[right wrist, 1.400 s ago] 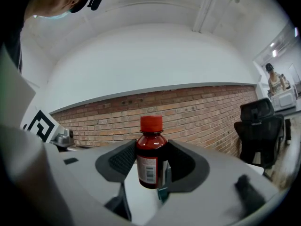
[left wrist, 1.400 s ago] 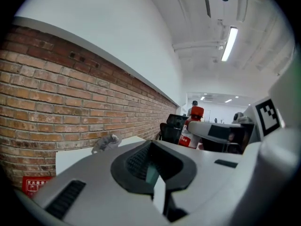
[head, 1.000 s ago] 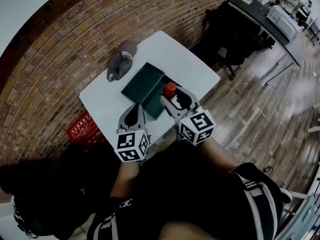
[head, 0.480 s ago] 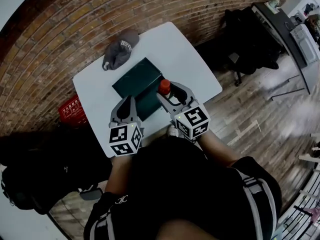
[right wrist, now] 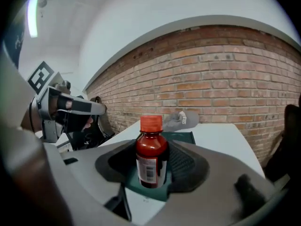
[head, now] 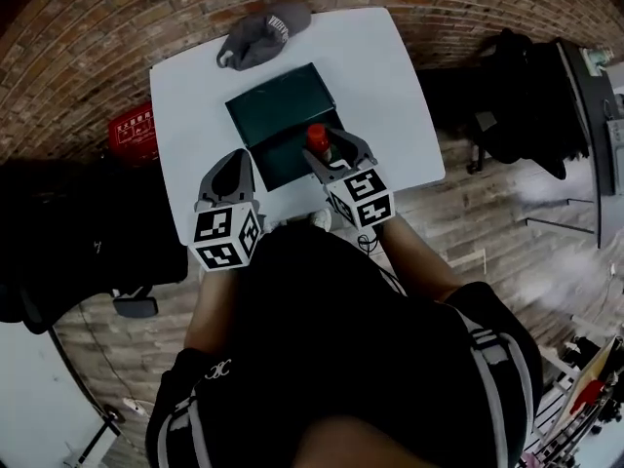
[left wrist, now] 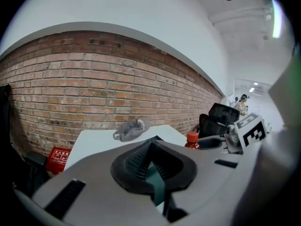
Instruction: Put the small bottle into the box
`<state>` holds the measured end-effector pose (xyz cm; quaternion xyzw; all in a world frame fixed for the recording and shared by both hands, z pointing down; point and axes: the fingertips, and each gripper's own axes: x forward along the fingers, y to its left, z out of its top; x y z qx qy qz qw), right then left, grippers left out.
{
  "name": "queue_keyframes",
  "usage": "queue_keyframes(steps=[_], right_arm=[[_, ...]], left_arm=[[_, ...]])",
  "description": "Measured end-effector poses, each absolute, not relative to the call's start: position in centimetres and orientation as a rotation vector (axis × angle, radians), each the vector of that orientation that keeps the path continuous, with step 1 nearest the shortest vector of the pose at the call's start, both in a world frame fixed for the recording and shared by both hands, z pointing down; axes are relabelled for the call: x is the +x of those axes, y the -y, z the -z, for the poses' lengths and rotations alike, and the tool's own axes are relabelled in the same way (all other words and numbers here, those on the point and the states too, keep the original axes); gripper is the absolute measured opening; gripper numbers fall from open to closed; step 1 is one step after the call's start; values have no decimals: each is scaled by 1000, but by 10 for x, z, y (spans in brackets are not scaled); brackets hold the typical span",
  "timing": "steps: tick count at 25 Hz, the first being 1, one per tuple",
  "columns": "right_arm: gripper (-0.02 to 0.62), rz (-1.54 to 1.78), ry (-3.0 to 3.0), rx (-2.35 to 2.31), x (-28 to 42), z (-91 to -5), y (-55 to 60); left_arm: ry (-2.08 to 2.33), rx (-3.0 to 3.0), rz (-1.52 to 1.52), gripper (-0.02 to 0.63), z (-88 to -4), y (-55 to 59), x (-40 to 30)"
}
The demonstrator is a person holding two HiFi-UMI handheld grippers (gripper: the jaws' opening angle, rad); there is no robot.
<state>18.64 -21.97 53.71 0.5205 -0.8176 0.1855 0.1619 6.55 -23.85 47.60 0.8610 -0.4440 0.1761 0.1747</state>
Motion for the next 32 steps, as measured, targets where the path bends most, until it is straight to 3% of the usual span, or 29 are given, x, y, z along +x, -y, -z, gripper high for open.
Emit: queue_keyframes(steps=[15, 32], right_arm=[[215, -453, 1965, 854, 173, -667, 232], [213, -462, 1956, 773, 129, -693, 245]], left_arm=[[1341, 2357, -527, 12, -489, 244, 30], [1388, 2321, -529, 12, -491, 237, 2]])
